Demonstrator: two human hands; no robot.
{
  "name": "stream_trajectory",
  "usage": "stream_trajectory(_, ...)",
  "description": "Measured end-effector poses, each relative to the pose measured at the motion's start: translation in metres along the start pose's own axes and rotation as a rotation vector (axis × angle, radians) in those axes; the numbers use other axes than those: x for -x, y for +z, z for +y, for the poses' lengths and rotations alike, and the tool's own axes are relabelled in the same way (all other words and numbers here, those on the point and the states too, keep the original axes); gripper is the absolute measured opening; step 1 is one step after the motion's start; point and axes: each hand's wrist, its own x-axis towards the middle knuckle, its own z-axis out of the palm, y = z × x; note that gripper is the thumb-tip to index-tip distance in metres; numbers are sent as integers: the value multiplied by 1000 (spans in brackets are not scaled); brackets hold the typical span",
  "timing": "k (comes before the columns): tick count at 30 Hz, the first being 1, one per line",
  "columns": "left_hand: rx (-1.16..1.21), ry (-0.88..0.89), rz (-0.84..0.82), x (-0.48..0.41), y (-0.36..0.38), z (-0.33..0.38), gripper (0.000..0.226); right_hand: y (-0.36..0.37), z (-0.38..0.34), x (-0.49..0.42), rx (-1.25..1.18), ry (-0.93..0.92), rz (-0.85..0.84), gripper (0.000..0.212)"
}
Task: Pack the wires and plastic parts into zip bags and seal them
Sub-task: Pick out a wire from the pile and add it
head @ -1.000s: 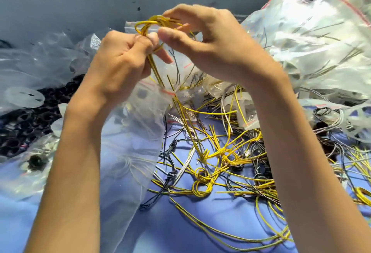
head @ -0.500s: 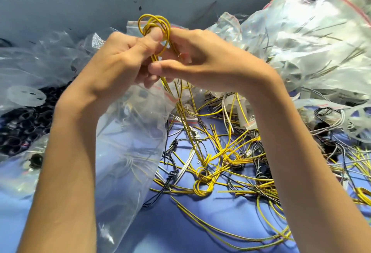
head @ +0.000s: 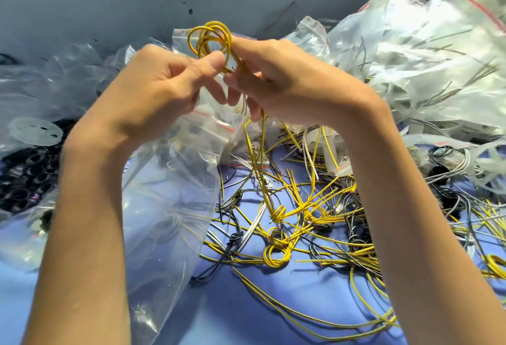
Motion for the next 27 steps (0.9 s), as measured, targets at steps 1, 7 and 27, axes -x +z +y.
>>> stream_trajectory(1,-10,10,44,0,-2,-2,48,0,1,-1,15,8,17,16)
stream_trajectory(7,44,93,255,2,-13,0,46,-2,-2,-4,185,9,88,26)
stream_trajectory(27,148,175,131,-1,27,31,45,-4,-10,6,179,30,-276,15)
